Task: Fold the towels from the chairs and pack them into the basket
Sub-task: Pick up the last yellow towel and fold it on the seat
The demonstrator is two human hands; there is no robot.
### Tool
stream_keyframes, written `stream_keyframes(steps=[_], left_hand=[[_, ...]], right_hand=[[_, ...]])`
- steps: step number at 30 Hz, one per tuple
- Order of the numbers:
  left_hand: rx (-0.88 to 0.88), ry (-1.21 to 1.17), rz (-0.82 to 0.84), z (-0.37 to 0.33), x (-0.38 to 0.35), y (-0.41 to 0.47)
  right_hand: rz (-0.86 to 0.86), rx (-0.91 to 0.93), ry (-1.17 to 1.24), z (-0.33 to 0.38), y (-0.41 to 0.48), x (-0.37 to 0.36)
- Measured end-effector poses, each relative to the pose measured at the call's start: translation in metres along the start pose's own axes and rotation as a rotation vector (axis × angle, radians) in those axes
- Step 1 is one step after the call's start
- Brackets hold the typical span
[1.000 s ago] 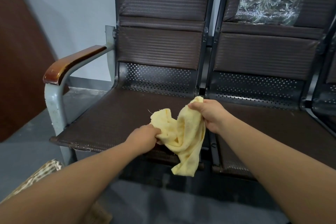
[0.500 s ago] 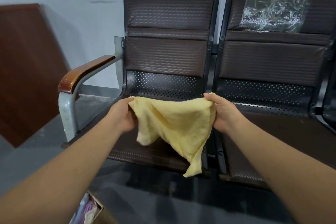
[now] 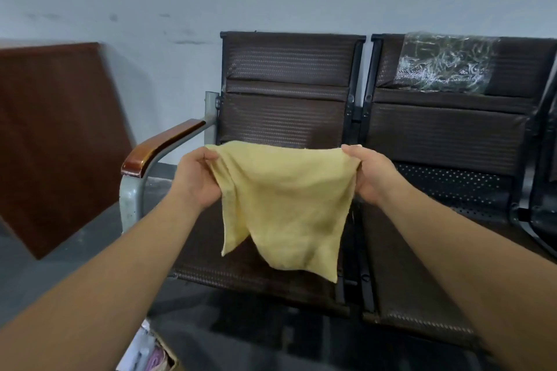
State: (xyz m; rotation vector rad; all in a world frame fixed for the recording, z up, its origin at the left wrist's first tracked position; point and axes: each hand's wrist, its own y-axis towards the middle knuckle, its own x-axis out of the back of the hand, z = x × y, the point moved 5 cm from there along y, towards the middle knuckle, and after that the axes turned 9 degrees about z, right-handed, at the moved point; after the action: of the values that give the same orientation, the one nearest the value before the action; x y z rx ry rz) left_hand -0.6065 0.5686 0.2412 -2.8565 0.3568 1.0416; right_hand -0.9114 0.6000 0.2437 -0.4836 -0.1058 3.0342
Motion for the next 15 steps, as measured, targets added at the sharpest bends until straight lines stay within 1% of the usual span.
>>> stream_keyframes(steps=[3, 5, 8, 10, 11, 15], left_hand=[[-0.138, -0.017, 0.041, -0.043, -0.025, 0.008], [-0.211, -0.022, 0.052, -0.068, -0.039, 0.010], [-0.145, -0.021, 0.082, -0.082, -0.055, 0.000], [-0.099, -0.011, 0.124, -0.083, -0.060, -0.011], [-0.076, -0.018, 0.128, -0.081, -0.063, -0.016], [-0.010, 0.016, 0.050, -0.064, -0.062, -0.019]], right_hand=[[0.024, 0.128, 0.100, 0.052, 0.006, -0.009], [0.060, 0.147, 0.132, 0.074, 0.006, -0.015], [0.158, 0.129, 0.129, 0.086, 0.003, -0.022], [0.193, 0.111, 0.149, 0.087, -0.002, -0.025], [0.183, 0.098, 0.172, 0.086, -0.005, -0.025], [0.056, 0.007, 0.244, 0.067, -0.005, -0.017]])
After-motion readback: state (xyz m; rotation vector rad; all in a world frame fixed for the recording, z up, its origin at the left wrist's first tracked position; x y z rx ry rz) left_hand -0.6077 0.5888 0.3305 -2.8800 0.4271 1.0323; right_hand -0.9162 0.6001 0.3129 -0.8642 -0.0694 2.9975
